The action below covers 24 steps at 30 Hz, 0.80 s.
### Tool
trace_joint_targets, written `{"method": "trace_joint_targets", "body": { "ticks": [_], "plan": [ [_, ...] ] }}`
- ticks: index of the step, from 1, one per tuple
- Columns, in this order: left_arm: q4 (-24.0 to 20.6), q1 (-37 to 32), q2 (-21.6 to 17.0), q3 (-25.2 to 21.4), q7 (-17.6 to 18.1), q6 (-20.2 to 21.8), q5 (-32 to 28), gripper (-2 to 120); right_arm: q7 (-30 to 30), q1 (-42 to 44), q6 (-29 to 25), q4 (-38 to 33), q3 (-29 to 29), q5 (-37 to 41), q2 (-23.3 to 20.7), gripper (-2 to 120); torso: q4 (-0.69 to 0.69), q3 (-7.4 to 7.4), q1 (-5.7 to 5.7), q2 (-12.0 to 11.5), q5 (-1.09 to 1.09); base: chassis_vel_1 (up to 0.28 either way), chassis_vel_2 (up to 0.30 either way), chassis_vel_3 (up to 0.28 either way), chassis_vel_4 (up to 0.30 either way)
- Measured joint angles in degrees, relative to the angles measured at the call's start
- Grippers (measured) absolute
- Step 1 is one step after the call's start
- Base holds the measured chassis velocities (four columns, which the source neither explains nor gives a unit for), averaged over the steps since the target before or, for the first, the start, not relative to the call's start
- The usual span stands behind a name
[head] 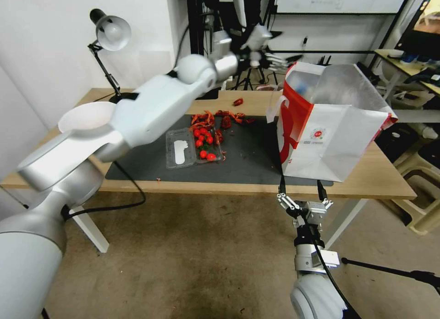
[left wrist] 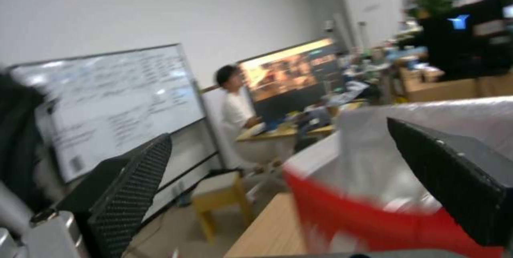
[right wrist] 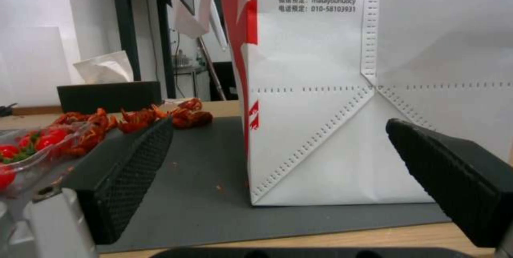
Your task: Pick up the trash from the table and place it into the takeout bag.
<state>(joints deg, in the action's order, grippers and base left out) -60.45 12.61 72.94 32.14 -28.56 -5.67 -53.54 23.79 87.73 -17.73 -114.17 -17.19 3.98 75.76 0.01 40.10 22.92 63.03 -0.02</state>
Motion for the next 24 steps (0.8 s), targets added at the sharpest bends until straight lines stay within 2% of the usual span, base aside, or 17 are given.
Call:
{"method": "trace_joint_targets", "body": {
  "ticks": [5, 8, 10, 12, 13, 15, 16, 17, 18, 20, 21, 22, 24],
  "plan": [
    [-2.88, -3.73, -3.49, -2.65, 3.09, 0.6, -0.48, 100, 0.0, 0.04, 0.09, -0.1, 0.09, -0.09, 0.0, 99, -0.03, 0.0, 0.0, 0.0, 0.01, 0.0, 0.0, 0.0, 0.0],
    [-5.64, -8.39, -7.54, -5.67, 6.4, 0.84, -0.32, 100, 0.01, 0.04, 0.24, -0.21, 0.16, -0.16, -0.07, 99, 0.01, 0.0, 0.0, 0.0, -0.01, 0.0, 0.0, 0.0, 0.0],
    [-6.04, -8.99, -8.05, -6.12, 7.0, 0.92, -0.19, 100, 0.01, 0.04, 0.25, -0.22, 0.17, -0.17, -0.07, 99, 0.02, 0.0, 0.0, 0.0, -0.02, 0.0, 0.0, 0.0, 0.0],
    [-8.4, -13.1, -11.14, -9.82, 11.97, 1.3, 1.43, 100, 0.01, 0.07, 0.35, -0.33, 0.28, -0.33, -0.06, 99, 0.03, 0.0, 0.0, 0.0, -0.02, 0.0, 0.0, 0.0, 0.0],
    [-8.4, -13.1, -11.14, -9.82, 11.97, 1.3, 1.43, 100, 0.01, 0.07, 0.35, -0.33, 0.28, -0.33, -0.06, 99, 0.03, 0.0, 0.0, 0.0, -0.02, 0.0, 0.0, 0.0, 0.0],
    [-11.03, -16.2, -12.94, -13.51, 17.71, 2.26, 2.43, 100, 0.0, 0.11, 0.4, -0.37, 0.45, -0.54, 0.04, 99, -0.01, 0.0, 0.0, 0.0, 0.0, 0.0, 0.0, 0.0, 0.0],
    [-13.87, -18.77, -14.4, -16.38, 22.2, 4.07, 3.11, 100, -0.01, 0.15, 0.43, -0.43, 0.58, -0.63, 0.08, 99, -0.02, 0.0, 0.0, 0.0, 0.02, 0.0, 0.0, 0.0, 0.0],
    [-13.87, -18.77, -14.4, -16.38, 22.2, 4.07, 3.11, 100, -0.01, 0.15, 0.43, -0.43, 0.58, -0.63, 0.08, 99, -0.02, 0.0, 0.0, 0.0, 0.02, 0.0, 0.0, 0.0, 0.0],
    [-16.99, -21.57, -15.85, -19.03, 25.84, 6.15, 3.95, 100, -0.01, 0.2, 0.46, -0.55, 0.6, -0.66, 0.09, 99, 0.0, 0.0, 0.0, 0.0, 0.02, 0.0, 0.0, 0.0, 0.0],
    [-20.45, -25.63, -17.62, -21.96, 28.14, 7.56, 4.74, 100, 0.01, 0.36, 0.5, -0.73, 0.59, -0.68, 0.04, 99, -0.01, 0.0, 0.0, 0.0, 0.01, 0.0, 0.0, 0.0, 0.0],
    [-23.79, -30.55, -19.43, -24.75, 29.55, 8.38, 5.54, 100, 0.02, 0.51, 0.5, -0.87, 0.58, -0.72, 0.03, 99, -0.01, 0.0, 0.0, 0.0, 0.01, 0.0, 0.0, 0.0, 0.0],
    [-23.79, -30.55, -19.43, -24.75, 29.55, 8.38, 5.54, 100, 0.02, 0.51, 0.5, -0.87, 0.58, -0.72, 0.03, 99, -0.01, 0.0, 0.0, 0.0, 0.01, 0.0, 0.0, 0.0, 0.0],
    [-27.83, -38.07, -21.11, -29.51, 30.8, 9.46, 6.5, 100, 0.03, 0.65, 0.5, -0.89, 0.7, -0.95, 0.08, 99, 0.0, 0.0, -0.01, 0.0, -0.01, 0.0, 0.0, 0.0, 0.0]
  ]
}}
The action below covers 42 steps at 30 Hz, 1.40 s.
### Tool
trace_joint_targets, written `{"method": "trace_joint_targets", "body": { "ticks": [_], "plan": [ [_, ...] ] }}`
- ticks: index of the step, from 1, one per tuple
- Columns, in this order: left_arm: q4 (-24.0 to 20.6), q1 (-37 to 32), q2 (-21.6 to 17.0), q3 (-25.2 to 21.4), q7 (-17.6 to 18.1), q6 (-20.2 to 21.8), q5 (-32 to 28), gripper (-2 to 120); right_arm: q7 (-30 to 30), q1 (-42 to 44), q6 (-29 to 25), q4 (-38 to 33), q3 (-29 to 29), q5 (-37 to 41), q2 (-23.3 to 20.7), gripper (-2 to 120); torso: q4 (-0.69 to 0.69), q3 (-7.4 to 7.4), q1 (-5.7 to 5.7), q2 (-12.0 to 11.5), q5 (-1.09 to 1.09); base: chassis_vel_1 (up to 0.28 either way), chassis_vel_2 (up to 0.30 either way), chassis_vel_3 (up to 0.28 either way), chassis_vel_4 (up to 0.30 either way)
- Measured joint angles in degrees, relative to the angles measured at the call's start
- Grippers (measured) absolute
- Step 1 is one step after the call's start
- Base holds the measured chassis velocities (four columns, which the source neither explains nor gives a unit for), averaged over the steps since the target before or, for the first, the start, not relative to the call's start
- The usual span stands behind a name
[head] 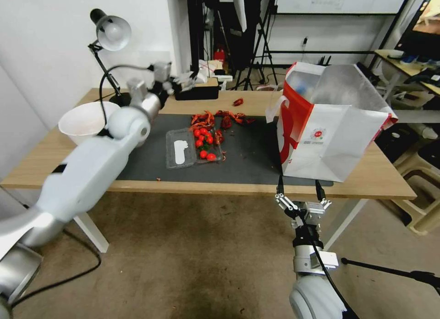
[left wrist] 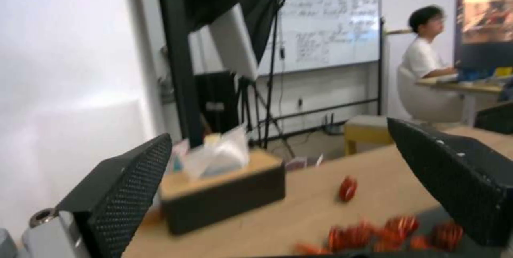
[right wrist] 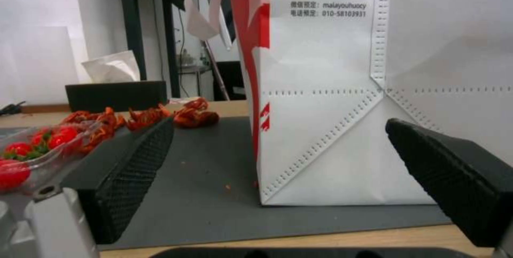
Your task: Pick up the trash from the table and place it into the takeout bag.
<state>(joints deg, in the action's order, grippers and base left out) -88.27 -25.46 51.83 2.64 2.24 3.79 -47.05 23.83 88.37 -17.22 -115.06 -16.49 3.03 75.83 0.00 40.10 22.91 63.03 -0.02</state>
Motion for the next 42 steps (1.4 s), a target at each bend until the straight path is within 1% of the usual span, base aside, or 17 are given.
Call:
{"method": "trace_joint_targets", "body": {
  "ticks": [2, 4, 6, 8, 10, 12, 14, 16, 18, 20, 22, 24, 26, 29, 35, 37, 42],
  "plan": [
    [-0.6, -1.33, -0.27, -0.93, 0.1, 0.05, 0.13, 100, 0.0, 0.01, 0.01, -0.02, 0.03, -0.02, 0.0, 100, 0.0, 0.0, 0.0, 0.0, 0.0, 0.0, 0.0, 0.0, 0.0],
    [-3.2, -6.67, -1.55, -4.6, 0.32, 0.05, 0.94, 100, 0.0, -0.02, 0.06, -0.15, 0.09, -0.06, -0.01, 99, -0.01, 0.0, 0.0, 0.0, 0.01, 0.0, 0.0, 0.0, 0.0],
    [-3.71, -7.67, -1.75, -5.27, 0.33, 0.03, 1.12, 100, 0.0, -0.03, 0.08, -0.15, 0.11, -0.06, -0.02, 99, 0.0, 0.0, 0.0, 0.0, 0.0, 0.0, 0.0, 0.0, 0.0],
    [-6.4, -12.75, -2.52, -8.53, 0.73, -0.51, 2.22, 100, -0.01, -0.13, 0.11, -0.12, 0.3, -0.11, -0.02, 100, 0.01, 0.0, 0.0, 0.0, 0.02, 0.0, 0.0, 0.0, 0.0],
    [-7.25, -14.36, -2.61, -9.55, 0.94, -0.86, 2.86, 100, -0.01, -0.19, 0.12, -0.02, 0.39, -0.15, -0.02, 100, 0.01, 0.0, 0.0, 0.0, -0.01, 0.0, 0.0, 0.0, 0.0],
    [-9.28, -18.43, -2.63, -11.94, 1.43, -1.4, 4.31, 100, -0.02, -0.3, 0.13, 0.18, 0.64, -0.27, 0.01, 100, -0.02, 0.0, 0.0, 0.0, 0.03, 0.0, 0.0, 0.0, 0.0],
    [-9.68, -19.4, -2.6, -12.56, 1.5, -1.5, 4.52, 100, -0.02, -0.33, 0.13, 0.21, 0.67, -0.29, 0.02, 100, -0.01, 0.0, 0.0, 0.0, 0.02, 0.0, 0.0, 0.0, 0.0],
    [-11.09, -23.92, -2.1, -15.46, 1.58, -2.69, 6.45, 100, -0.02, -0.37, 0.17, 0.24, 0.73, -0.32, 0.02, 100, -0.01, 0.0, 0.0, 0.0, 0.02, 0.0, 0.0, 0.0, 0.0],
    [-11.39, -24.87, -1.86, -16.13, 1.54, -2.91, 6.94, 100, -0.03, -0.36, 0.18, 0.24, 0.74, -0.32, 0.01, 100, 0.0, 0.0, 0.0, 0.0, 0.02, 0.0, 0.0, 0.0, 0.0],
    [-13.55, -29.4, -0.5, -19.03, 1.38, -3.52, 8.81, 100, -0.03, -0.31, 0.21, 0.24, 0.72, -0.32, -0.04, 100, -0.01, 0.0, 0.0, -0.01, 0.02, 0.0, 0.0, 0.0, 0.0],
    [-14.26, -30.66, -0.04, -19.71, 1.37, -3.61, 9.54, 100, -0.03, -0.3, 0.22, 0.23, 0.71, -0.31, -0.06, 100, -0.01, 0.0, 0.0, -0.01, 0.02, 0.0, 0.0, 0.0, 0.0],
    [-16.09, -34.23, 1.47, -21.47, 1.27, -4.08, 12.18, 100, -0.05, -0.21, 0.22, 0.22, 0.73, -0.32, -0.08, 100, 0.0, 0.0, 0.0, 0.0, 0.02, 0.0, 0.0, 0.0, 0.0],
    [-16.76, -35.54, 2.06, -22.02, 1.25, -4.23, 13.01, 100, -0.05, -0.17, 0.22, 0.2, 0.76, -0.33, -0.06, 100, -0.01, 0.0, 0.0, -0.01, 0.02, 0.0, 0.0, 0.0, 0.0],
    [-18.84, -40.35, 3.93, -24.12, 1.23, -5.1, 15.6, 100, -0.15, 0.09, 0.21, 0.08, 0.83, -0.48, 0.03, 100, -0.01, 0.0, 0.0, 0.0, 0.03, 0.0, 0.0, 0.0, 0.0],
    [-20.91, -46.2, 5.8, -26.47, 1.11, -7.21, 19.0, 100, -0.24, 0.44, 0.17, 0.01, 0.79, -0.53, -0.04, 100, 0.0, 0.0, 0.0, 0.0, 0.03, 0.0, 0.0, 0.0, 0.0],
    [-21.55, -49.18, 6.82, -27.79, 1.08, -9.08, 21.03, 100, -0.26, 0.6, 0.15, -0.16, 0.74, -0.53, -0.05, 100, -0.01, 0.0, 0.0, 0.0, 0.04, 0.0, 0.0, 0.0, 0.0],
    [-21.84, -52.75, 8.3, -29.63, 0.74, -11.55, 23.5, 100, -0.32, 0.69, 0.16, -0.23, 0.73, -0.53, -0.1, 100, 0.0, 0.0, 0.0, 0.0, 0.03, 0.0, 0.0, 0.0, 0.0]
  ]
}}
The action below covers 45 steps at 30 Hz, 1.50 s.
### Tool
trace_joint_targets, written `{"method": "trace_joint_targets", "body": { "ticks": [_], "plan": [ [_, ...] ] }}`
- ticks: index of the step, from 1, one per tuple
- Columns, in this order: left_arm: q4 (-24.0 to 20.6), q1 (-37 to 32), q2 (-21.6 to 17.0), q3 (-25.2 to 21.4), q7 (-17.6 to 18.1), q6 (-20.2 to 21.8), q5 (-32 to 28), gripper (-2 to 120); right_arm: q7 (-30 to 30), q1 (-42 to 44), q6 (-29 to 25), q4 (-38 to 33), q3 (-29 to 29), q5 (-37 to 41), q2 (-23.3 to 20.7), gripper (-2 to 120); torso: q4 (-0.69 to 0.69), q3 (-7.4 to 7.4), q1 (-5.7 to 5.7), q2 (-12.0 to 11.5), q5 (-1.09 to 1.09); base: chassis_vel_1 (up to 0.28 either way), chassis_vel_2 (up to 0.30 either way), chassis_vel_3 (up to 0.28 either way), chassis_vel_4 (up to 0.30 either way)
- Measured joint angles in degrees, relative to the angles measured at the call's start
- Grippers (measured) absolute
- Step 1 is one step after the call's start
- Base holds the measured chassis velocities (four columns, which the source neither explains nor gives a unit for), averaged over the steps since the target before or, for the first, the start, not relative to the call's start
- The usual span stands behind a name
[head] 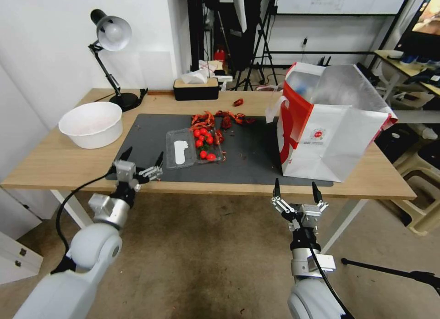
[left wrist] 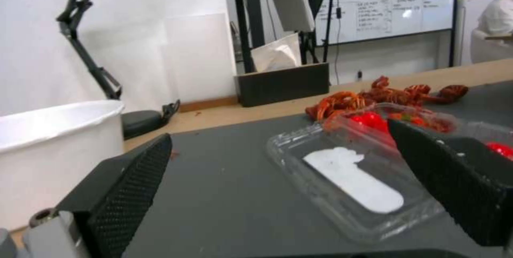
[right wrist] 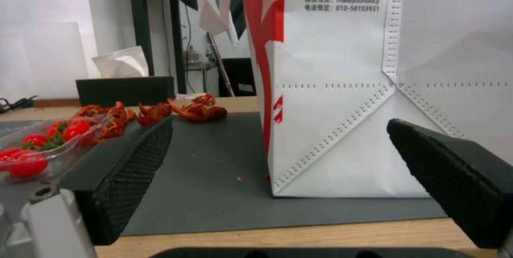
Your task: Pick up the trash from the table and place it into the takeout bag.
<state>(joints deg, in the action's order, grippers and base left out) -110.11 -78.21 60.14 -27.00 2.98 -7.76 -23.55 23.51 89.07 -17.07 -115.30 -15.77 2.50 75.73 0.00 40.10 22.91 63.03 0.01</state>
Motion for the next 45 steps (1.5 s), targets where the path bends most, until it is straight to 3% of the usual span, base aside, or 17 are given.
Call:
{"method": "trace_joint_targets", "body": {
  "ticks": [11, 23, 45],
  "plan": [
    [0.42, -5.43, 3.75, -3.43, -0.94, -4.9, 1.9, 100, -0.15, -0.07, 0.67, -0.06, 0.25, 0.0, -0.02, 100, 0.0, 0.01, 0.01, 0.0, -0.01, 0.0, 0.0, 0.0, 0.0],
    [2.13, -7.52, 4.89, -5.91, -2.25, -7.97, 2.01, 100, -0.48, -0.27, 0.9, 0.46, 0.35, -0.03, 0.05, 100, -0.01, 0.0, 0.01, 0.0, -0.01, 0.0, 0.0, 0.0, 0.0],
    [2.09, -7.59, 5.02, -6.01, -3.25, -9.13, 2.02, 100, -0.86, -0.32, 0.87, 0.67, 0.53, -0.34, 0.15, 100, -0.01, 0.01, 0.01, 0.0, -0.01, 0.0, 0.0, 0.0, 0.0]
  ]
}}
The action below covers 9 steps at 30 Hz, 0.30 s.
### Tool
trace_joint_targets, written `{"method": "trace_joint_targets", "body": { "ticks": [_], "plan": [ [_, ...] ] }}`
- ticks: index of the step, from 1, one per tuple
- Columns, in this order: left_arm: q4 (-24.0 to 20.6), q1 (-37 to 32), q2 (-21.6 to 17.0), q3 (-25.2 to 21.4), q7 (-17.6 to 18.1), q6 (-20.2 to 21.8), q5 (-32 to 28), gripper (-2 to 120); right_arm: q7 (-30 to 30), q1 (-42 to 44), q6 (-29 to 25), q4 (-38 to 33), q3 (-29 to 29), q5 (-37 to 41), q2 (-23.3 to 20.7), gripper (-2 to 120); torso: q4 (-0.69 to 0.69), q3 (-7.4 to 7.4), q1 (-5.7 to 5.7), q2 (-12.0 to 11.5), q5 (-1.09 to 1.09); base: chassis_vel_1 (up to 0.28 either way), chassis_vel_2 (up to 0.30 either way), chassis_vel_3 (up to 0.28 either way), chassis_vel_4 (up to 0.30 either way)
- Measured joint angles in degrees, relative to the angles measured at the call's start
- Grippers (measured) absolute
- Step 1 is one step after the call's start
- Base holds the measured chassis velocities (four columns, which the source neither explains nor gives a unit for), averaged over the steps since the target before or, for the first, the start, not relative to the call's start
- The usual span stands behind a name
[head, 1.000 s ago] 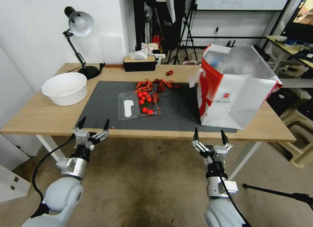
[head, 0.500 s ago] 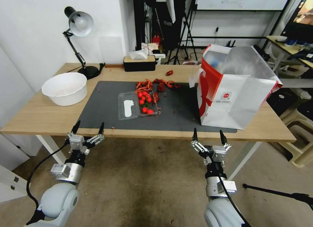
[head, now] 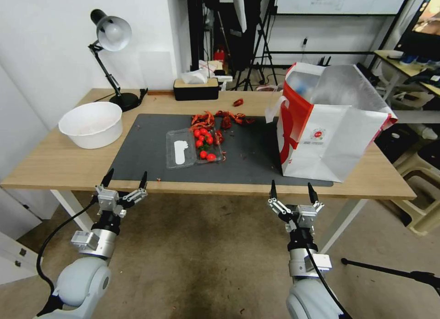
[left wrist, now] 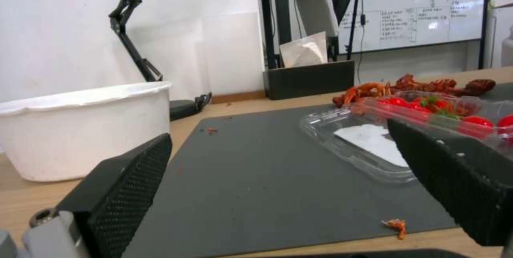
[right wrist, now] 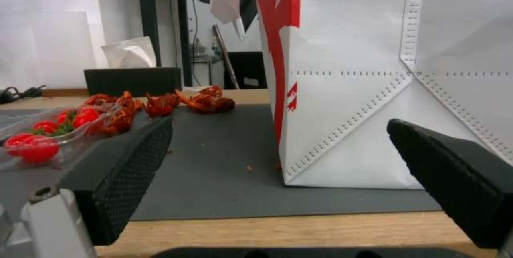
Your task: Pick up the trash from the table and place it into the takeout bag.
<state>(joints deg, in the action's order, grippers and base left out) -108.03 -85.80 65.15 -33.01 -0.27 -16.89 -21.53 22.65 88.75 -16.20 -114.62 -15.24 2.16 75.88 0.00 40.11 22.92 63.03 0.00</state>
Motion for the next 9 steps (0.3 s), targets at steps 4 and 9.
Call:
{"method": "trace_joint_targets", "body": {
  "ticks": [4, 9],
  "plan": [
    [-0.01, 0.02, -0.01, 0.01, 0.0, 0.0, 0.0, 100, 0.0, 0.0, -0.01, 0.0, 0.0, 0.0, 0.0, 100, 0.0, 0.0, 0.0, 0.0, 0.0, 0.0, 0.0, 0.0, 0.0],
    [-0.02, 0.03, -0.03, 0.03, 0.0, 0.0, 0.0, 100, 0.0, 0.0, -0.04, 0.0, 0.01, -0.01, 0.0, 100, 0.0, 0.0, 0.01, 0.0, 0.0, 0.0, 0.0, 0.0, 0.0]
  ]
}}
